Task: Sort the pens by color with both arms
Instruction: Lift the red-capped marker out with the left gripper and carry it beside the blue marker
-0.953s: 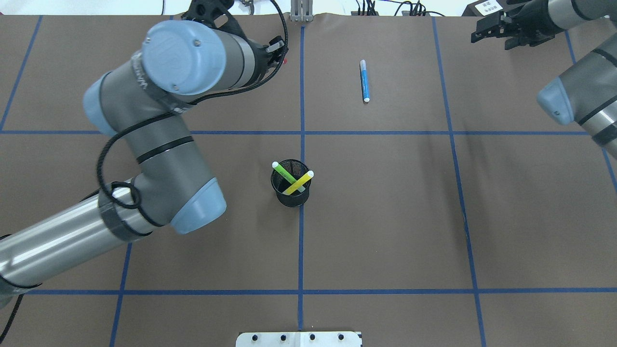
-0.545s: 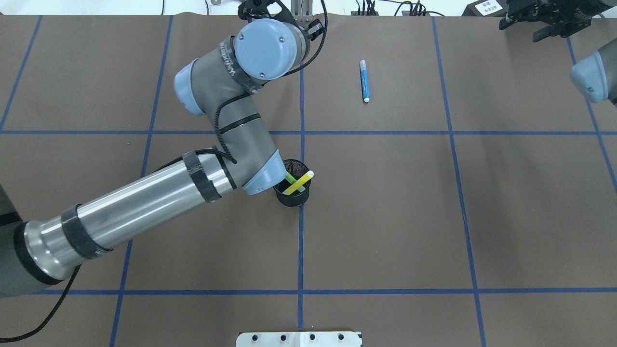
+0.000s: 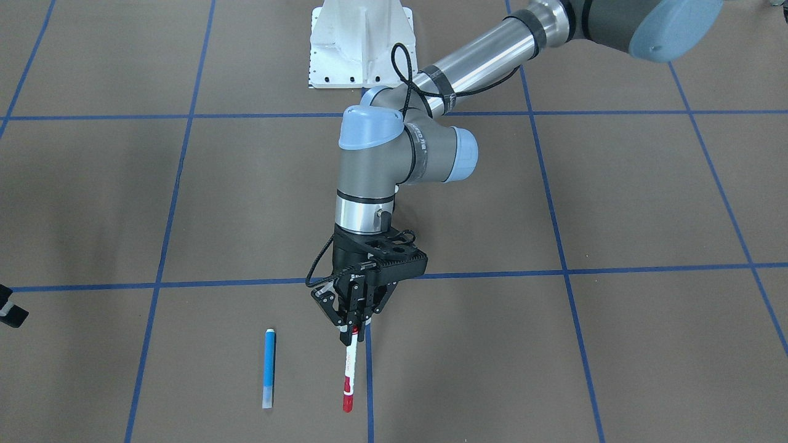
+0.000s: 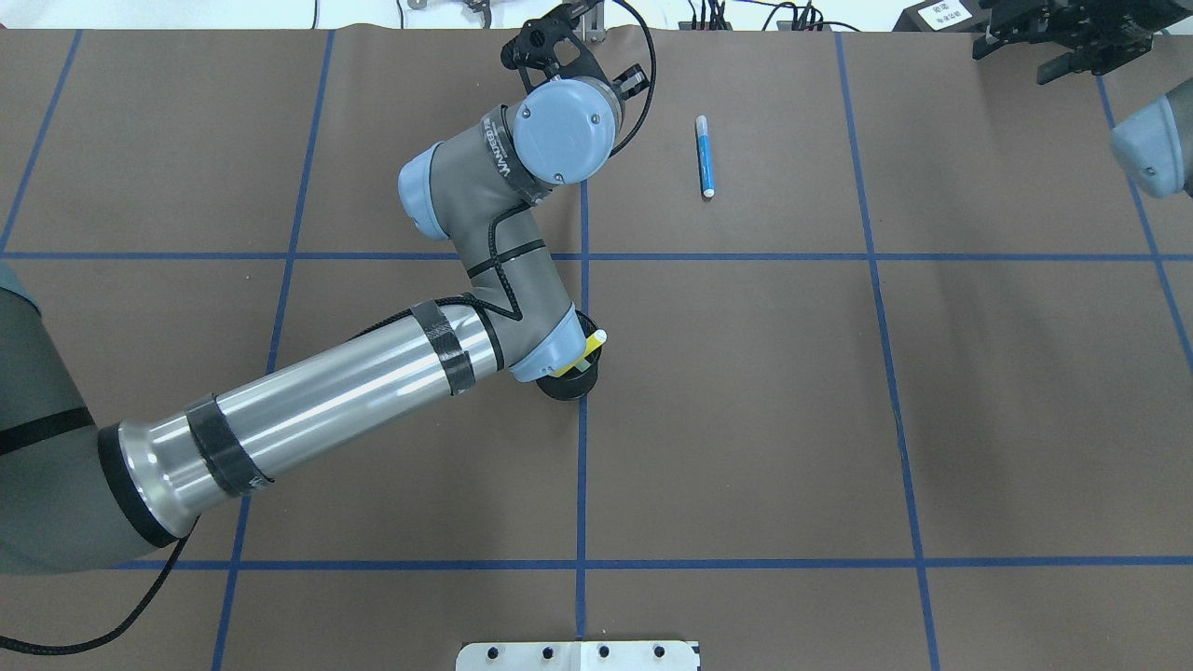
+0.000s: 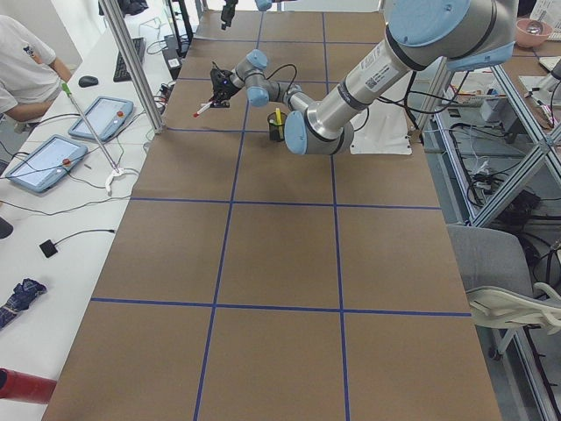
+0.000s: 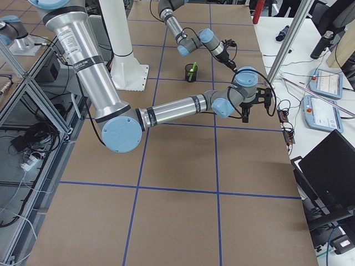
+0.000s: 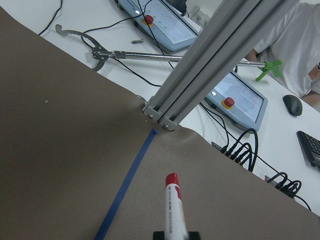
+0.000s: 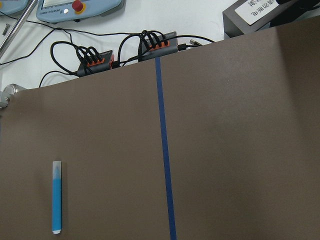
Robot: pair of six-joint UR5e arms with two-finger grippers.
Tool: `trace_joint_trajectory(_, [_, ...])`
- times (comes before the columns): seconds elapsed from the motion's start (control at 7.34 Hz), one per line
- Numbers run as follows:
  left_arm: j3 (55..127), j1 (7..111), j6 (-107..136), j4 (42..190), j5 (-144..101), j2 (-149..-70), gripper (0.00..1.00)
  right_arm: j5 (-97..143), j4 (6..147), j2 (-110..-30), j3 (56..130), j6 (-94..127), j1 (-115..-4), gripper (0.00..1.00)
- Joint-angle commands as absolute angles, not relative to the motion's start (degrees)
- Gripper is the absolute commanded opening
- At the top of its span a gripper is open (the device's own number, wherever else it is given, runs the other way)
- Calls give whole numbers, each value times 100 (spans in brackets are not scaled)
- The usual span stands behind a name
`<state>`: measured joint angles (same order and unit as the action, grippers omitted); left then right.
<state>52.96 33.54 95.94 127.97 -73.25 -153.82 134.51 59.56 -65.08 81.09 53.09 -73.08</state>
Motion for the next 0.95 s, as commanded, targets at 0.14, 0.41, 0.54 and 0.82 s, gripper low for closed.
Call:
trace_joint_trajectory(0.14, [5203,3138,9580,12814,-7154,-15390,46,13412,5985,-6513,8112,5317,-7260,100])
trace_joint_trajectory(0.41, [5247,3076,9528,12797,-7207,-15372,99,13403,5994,-6495,8104,5317,-7181,100])
trace_joint_trajectory(0.54, [5456,3094,9319,12788,-7216,-15372,99,13412,5994,-6443,8112,5352,-7163,100])
trace_joint_trajectory(0.82, [6226,3513,8975,12274,-8316,-15137,99,13421,6587,-6216,8304,5440,-7050,100])
